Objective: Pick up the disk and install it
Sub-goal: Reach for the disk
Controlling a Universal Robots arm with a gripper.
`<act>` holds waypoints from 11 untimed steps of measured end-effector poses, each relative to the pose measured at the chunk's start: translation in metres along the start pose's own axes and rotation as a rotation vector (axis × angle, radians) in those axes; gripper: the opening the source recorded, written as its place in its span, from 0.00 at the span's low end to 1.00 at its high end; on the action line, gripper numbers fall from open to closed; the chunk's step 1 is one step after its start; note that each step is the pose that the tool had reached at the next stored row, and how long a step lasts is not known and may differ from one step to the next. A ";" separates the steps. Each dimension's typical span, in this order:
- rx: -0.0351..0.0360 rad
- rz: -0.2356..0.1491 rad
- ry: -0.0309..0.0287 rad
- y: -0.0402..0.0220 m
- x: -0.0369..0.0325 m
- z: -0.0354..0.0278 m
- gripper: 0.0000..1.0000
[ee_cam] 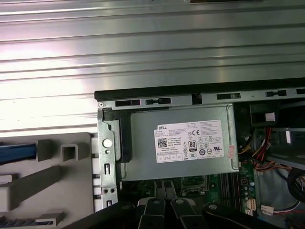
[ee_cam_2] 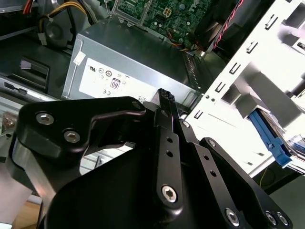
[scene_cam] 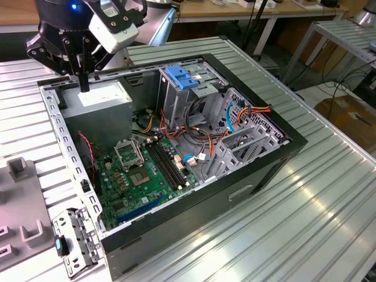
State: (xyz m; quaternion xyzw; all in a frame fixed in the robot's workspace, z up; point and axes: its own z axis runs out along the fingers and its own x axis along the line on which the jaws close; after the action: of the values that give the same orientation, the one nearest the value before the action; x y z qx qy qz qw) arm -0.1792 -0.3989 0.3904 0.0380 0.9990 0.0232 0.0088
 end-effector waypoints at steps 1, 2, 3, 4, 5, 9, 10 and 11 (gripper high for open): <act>0.0000 0.000 0.0001 -0.0001 0.0007 0.0000 0.11; 0.0000 0.000 0.0002 -0.0002 0.0021 0.0000 0.11; 0.0000 0.000 0.0004 -0.0003 0.0036 0.0001 0.11; 0.0000 0.000 0.0005 -0.0003 0.0043 0.0001 0.11; 0.0001 0.000 0.0007 -0.0004 0.0052 0.0001 0.11; 0.0001 0.000 0.0012 -0.0007 0.0094 0.0002 0.11; 0.0001 0.000 0.0011 -0.0008 0.0101 0.0002 0.11; 0.0001 0.000 0.0013 -0.0009 0.0109 0.0002 0.11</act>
State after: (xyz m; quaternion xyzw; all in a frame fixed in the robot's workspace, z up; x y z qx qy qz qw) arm -0.1901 -0.3989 0.3900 0.0380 0.9990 0.0232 0.0082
